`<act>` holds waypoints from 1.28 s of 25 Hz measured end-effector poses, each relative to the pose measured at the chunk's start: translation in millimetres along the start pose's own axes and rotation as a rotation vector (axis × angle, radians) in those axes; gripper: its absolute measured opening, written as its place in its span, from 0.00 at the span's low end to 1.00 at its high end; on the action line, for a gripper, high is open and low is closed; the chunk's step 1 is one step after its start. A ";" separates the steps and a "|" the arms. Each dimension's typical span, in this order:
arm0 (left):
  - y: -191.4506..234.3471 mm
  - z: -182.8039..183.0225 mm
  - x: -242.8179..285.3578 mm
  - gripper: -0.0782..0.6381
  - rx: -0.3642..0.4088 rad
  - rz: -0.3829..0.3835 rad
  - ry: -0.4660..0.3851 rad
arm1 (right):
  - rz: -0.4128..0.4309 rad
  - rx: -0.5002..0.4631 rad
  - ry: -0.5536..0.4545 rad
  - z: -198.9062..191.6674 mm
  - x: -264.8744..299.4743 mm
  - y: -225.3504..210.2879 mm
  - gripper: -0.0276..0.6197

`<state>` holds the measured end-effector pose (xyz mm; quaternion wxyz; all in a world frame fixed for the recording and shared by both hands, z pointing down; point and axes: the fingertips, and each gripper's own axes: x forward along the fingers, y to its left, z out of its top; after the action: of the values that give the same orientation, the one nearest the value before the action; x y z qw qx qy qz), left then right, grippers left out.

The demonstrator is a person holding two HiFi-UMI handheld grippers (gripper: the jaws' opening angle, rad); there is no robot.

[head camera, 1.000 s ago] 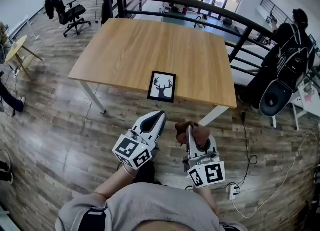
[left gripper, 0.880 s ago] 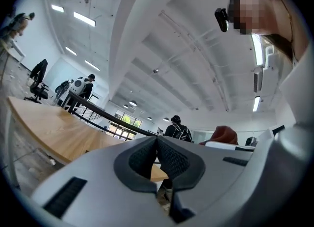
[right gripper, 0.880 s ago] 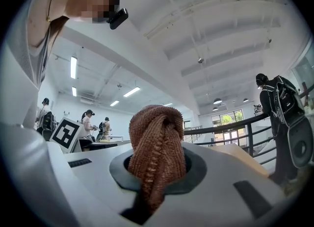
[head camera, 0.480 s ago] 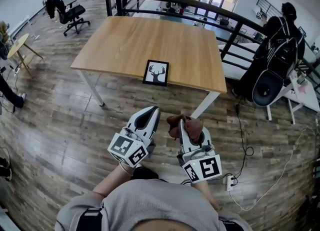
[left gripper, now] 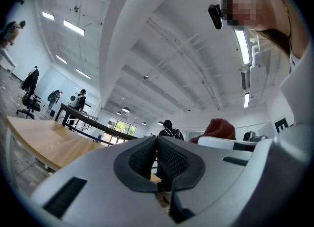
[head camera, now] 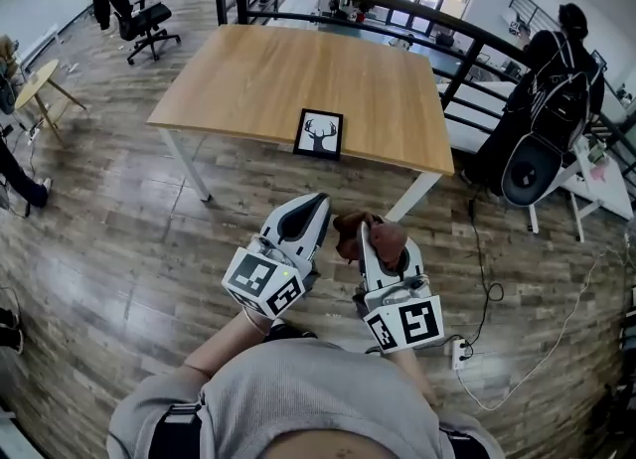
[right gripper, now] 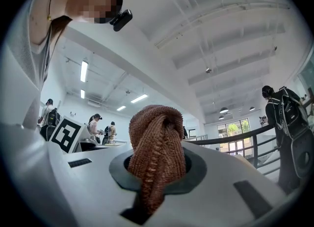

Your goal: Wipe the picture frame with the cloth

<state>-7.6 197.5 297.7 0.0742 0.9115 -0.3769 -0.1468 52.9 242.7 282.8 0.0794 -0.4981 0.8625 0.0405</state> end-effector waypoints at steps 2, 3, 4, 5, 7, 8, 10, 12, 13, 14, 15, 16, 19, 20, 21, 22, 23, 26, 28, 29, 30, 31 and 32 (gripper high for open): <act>1.4 4.0 -3.2 0.12 -0.003 -0.008 -0.002 | 0.005 0.002 -0.001 0.9 2.6 7.3 0.11; 1.6 6.8 -3.6 0.12 -0.004 -0.013 -0.005 | 0.008 0.002 -0.002 2.1 4.0 10.2 0.11; 1.5 9.8 -3.8 0.12 -0.002 -0.017 -0.009 | 0.009 0.000 -0.003 3.5 5.2 12.9 0.11; 1.3 12.5 -4.2 0.12 0.002 -0.021 -0.012 | 0.008 -0.003 -0.005 4.5 6.0 15.3 0.11; 1.8 15.6 -5.3 0.12 0.010 -0.026 -0.015 | 0.000 -0.005 -0.007 4.7 7.5 18.3 0.11; 2.5 16.0 -6.1 0.12 0.012 -0.026 -0.016 | -0.005 -0.005 -0.007 4.1 8.2 19.1 0.11; 5.2 14.6 -8.5 0.12 0.012 -0.020 -0.015 | -0.010 -0.005 -0.005 2.2 9.0 20.4 0.11; 10.3 12.3 -11.0 0.12 0.005 -0.006 -0.012 | -0.011 -0.010 0.000 0.3 10.8 22.3 0.11; 12.9 11.8 -11.9 0.12 0.001 0.000 -0.010 | -0.011 -0.013 0.004 -0.6 12.2 23.7 0.11; 15.2 11.8 -12.6 0.12 -0.002 0.003 -0.009 | -0.010 -0.015 0.007 -1.6 13.8 25.1 0.11; 17.0 12.1 -12.9 0.12 -0.003 0.005 -0.008 | -0.008 -0.016 0.011 -2.7 15.7 26.1 0.11; 18.5 12.6 -12.8 0.12 -0.002 0.006 -0.009 | -0.006 -0.016 0.014 -3.7 17.7 26.8 0.11; 20.6 12.9 -12.3 0.12 0.020 0.012 -0.008 | 0.007 -0.008 0.016 -4.5 21.8 28.2 0.11; 21.0 11.8 -12.7 0.12 0.036 0.016 -0.004 | 0.012 -0.005 0.015 -4.4 22.3 29.1 0.11; 21.8 10.2 -13.3 0.12 0.050 0.022 0.003 | 0.015 -0.003 0.013 -4.3 22.7 30.1 0.11; 23.2 8.7 -13.7 0.12 0.057 0.026 0.008 | 0.016 -0.002 0.012 -4.4 23.3 30.6 0.11; 25.0 7.5 -13.9 0.12 0.059 0.029 0.010 | 0.015 0.000 0.009 -4.7 24.1 30.6 0.11; 29.7 7.6 -13.0 0.12 0.051 0.032 0.008 | 0.014 0.008 0.008 -6.6 28.1 29.2 0.11; 30.8 8.4 -12.3 0.12 0.049 0.031 0.003 | 0.018 0.012 0.007 -7.1 30.8 28.9 0.11; 31.1 8.3 -11.7 0.12 0.048 0.030 0.002 | 0.019 0.013 0.005 -7.3 31.9 28.8 0.11; 31.4 8.1 -11.2 0.12 0.048 0.029 0.003 | 0.021 0.014 0.004 -7.3 32.9 28.9 0.11; 31.8 8.2 -10.7 0.12 0.050 0.029 0.003 | 0.023 0.015 0.003 -7.3 34.0 29.4 0.11; 32.3 8.9 -10.4 0.12 0.051 0.030 0.003 | 0.027 0.016 0.004 -7.1 35.1 30.6 0.11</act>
<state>-38.9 181.8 299.5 0.0537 0.9076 -0.3941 -0.1346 8.5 227.0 283.3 0.0813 -0.4859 0.8696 0.0339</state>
